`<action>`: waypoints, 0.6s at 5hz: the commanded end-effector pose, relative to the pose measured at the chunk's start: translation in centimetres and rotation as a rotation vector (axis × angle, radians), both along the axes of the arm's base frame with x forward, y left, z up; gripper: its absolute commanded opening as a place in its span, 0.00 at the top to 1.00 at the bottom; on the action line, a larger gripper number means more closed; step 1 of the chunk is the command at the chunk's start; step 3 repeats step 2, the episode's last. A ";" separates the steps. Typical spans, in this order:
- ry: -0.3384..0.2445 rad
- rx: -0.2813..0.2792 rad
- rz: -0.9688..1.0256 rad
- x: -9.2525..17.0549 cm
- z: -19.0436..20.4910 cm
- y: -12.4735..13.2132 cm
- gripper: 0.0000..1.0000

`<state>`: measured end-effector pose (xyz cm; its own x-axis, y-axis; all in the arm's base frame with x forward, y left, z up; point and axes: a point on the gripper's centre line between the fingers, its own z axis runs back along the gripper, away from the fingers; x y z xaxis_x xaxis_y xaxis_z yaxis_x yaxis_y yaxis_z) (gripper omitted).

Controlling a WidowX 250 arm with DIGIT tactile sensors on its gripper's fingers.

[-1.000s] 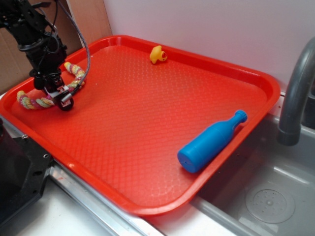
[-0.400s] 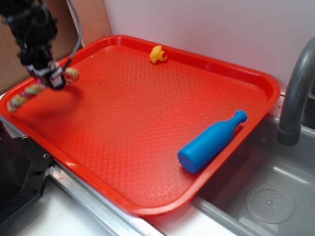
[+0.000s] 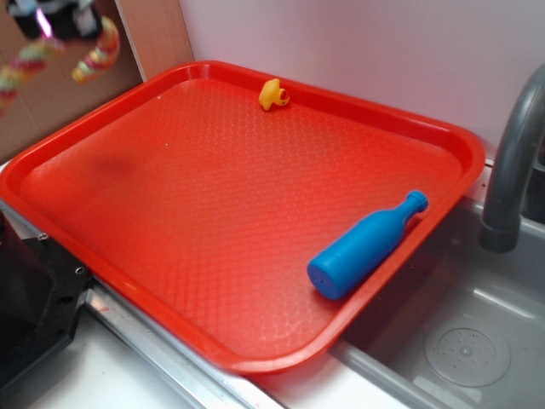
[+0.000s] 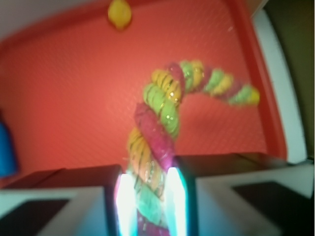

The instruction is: Grab the multicolored rope.

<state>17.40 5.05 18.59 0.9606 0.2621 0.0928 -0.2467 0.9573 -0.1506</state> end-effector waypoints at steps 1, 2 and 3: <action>-0.079 0.003 0.045 0.9 5.0 0.8 1.00; -0.070 0.032 0.036 0.9 4.4 0.7 1.00; -0.070 0.032 0.036 0.9 4.4 0.7 1.00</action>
